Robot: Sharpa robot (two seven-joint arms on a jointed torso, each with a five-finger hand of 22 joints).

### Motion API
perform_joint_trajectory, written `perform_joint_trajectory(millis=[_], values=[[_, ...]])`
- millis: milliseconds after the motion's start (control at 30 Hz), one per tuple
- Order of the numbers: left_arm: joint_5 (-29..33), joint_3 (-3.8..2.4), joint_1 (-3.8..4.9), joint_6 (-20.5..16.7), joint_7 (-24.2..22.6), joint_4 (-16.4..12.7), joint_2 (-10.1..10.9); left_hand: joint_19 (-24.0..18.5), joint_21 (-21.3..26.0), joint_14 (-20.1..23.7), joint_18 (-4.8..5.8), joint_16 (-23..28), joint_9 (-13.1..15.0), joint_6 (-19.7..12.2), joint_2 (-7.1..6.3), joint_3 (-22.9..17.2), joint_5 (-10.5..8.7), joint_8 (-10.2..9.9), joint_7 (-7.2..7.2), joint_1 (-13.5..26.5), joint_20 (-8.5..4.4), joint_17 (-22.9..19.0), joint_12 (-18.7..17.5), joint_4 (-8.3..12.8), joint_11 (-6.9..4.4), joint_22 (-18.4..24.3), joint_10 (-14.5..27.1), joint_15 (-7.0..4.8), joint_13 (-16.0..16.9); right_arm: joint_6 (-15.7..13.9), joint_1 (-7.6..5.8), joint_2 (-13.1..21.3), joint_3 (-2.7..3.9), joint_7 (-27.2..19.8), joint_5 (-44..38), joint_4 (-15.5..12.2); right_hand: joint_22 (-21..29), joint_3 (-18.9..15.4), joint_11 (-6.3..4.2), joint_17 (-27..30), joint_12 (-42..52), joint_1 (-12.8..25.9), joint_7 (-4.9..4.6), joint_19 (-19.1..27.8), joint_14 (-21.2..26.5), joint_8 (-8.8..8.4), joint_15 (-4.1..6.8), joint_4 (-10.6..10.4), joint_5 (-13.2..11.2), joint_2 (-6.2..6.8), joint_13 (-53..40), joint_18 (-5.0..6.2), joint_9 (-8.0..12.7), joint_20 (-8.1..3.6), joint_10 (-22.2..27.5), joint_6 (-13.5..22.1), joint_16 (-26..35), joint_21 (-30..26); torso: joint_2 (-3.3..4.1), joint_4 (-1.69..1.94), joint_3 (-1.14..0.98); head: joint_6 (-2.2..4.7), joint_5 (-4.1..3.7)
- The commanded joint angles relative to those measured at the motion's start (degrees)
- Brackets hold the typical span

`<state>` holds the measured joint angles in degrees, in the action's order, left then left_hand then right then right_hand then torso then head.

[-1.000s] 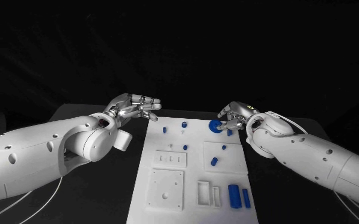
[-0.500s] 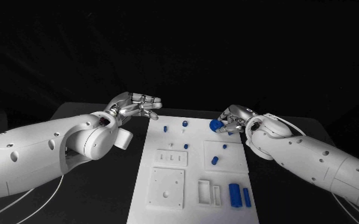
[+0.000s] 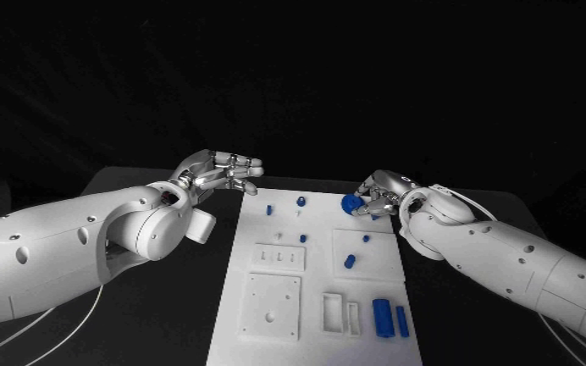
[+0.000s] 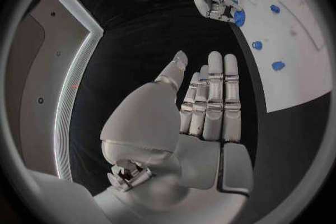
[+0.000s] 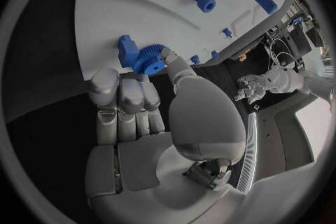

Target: Assemble the parts on the task board

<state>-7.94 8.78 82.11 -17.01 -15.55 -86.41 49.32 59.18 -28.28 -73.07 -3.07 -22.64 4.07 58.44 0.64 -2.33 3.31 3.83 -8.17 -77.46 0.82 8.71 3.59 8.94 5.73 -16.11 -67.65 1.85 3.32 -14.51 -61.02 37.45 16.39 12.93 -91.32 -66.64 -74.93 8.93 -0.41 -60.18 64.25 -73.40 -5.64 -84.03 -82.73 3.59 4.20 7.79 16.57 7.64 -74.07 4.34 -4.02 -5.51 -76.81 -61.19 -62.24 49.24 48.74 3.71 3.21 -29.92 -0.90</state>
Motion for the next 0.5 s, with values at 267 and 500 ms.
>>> perform_joint_trajectory(millis=[267,500], values=[[-0.08,-0.05,0.07,0.89,-0.35,-0.08,0.02,0.26,-0.05,-0.49,-0.55,0.10,-0.04,-0.24,-0.08,0.14,0.15,-0.22,-0.01,0.29,-0.04,-0.05,-0.15,0.14,0.02,0.05,0.52,-0.02,0.10,1.41,0.10,-0.12,-0.03,-0.11,0.57,0.00,-5.96,2.04,-0.34,-0.19,0.43,1.36,0.69,-1.45,-0.49,-0.02,0.38,-0.62,-0.40,-0.88,-0.43,0.02,0.06,-0.20,-0.64,-2.97,-0.17,0.52,0.02,0.07,0.05,-0.16,-0.06],[-0.08,-0.05,0.07,0.92,-0.22,-0.08,0.06,0.26,-0.05,-0.49,-0.55,0.10,-0.04,-0.24,-0.08,0.14,0.15,-0.22,-0.01,0.29,-0.04,-0.05,-0.15,0.14,0.02,0.05,0.52,-0.02,0.10,2.36,0.10,-0.13,-0.03,-0.09,0.93,0.05,-5.98,3.63,-0.42,-0.25,0.47,2.49,0.89,-1.44,-0.51,0.00,0.49,-1.42,0.13,-0.85,-0.62,-0.14,0.09,-0.34,-0.79,-3.65,-0.20,0.72,0.01,0.02,0.01,-0.18,-0.03]])
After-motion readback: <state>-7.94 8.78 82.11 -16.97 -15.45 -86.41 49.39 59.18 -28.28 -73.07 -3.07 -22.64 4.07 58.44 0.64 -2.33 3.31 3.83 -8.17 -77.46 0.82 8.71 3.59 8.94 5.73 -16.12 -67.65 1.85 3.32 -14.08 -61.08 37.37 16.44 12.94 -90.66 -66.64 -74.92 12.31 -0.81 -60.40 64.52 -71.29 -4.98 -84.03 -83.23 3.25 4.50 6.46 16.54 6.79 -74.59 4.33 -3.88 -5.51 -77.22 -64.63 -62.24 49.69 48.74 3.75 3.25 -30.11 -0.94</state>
